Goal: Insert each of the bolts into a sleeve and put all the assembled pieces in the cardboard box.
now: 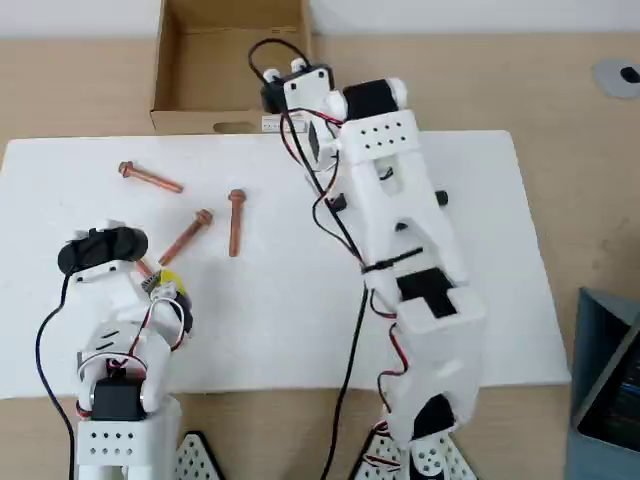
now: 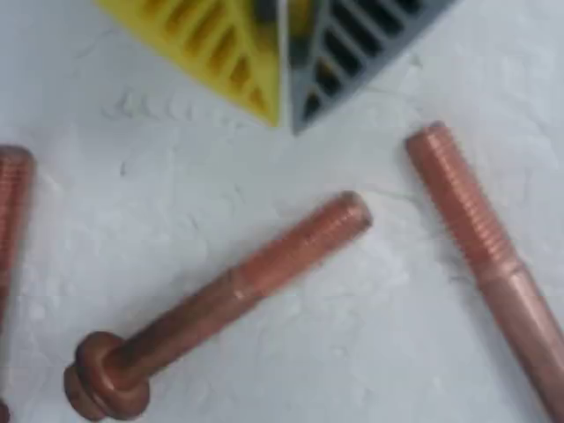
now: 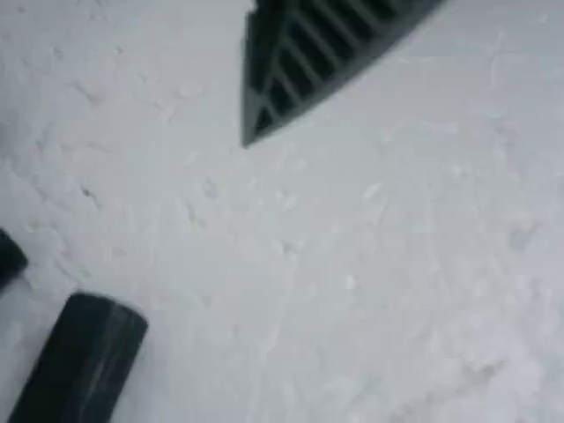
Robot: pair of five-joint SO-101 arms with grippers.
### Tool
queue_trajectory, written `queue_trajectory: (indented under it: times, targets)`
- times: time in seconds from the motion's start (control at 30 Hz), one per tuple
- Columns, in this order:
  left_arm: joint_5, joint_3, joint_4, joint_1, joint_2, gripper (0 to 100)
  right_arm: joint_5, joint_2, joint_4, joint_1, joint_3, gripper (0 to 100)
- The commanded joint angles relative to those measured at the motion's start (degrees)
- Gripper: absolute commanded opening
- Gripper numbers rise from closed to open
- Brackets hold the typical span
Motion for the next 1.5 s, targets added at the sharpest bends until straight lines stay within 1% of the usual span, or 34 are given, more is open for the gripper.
queue_trajectory:
  times: [0.0,0.6,0.67,0.77,0.83,1.13,1.23,1.37,1.47]
  targets:
    - [-0.09,0.26,0.09,-0.53,-0.31,0,0.09,1.45,-1.85,0.84,-2.07,26.7]
    - [-0.09,0.26,0.09,-0.53,-0.31,0,1.23,21.58,-1.05,0.75,-19.91,26.6]
    - [-0.09,0.26,0.09,-0.53,-0.31,0,1.23,23.43,-1.05,0.75,-21.41,24.3]
    - [-0.09,0.26,0.09,-0.53,-0.31,0,1.23,25.89,-1.05,0.66,-23.43,17.4]
    - [-0.09,0.26,0.09,-0.53,-0.31,0,1.23,27.47,-1.05,0.66,-24.31,14.7]
    - [-0.09,0.26,0.00,-0.53,-0.31,0,0.97,30.37,-0.97,0.66,-24.48,13.6]
    - [-0.09,0.26,0.00,-0.53,-0.31,0,1.05,30.46,-0.97,0.66,-24.48,9.4]
    - [-0.09,0.26,0.00,-0.53,-0.31,0,1.14,30.29,-0.97,0.66,-24.57,6.3]
    - [-0.09,0.26,0.00,-0.53,-0.31,0,1.23,30.20,-0.97,0.48,-24.57,1.6]
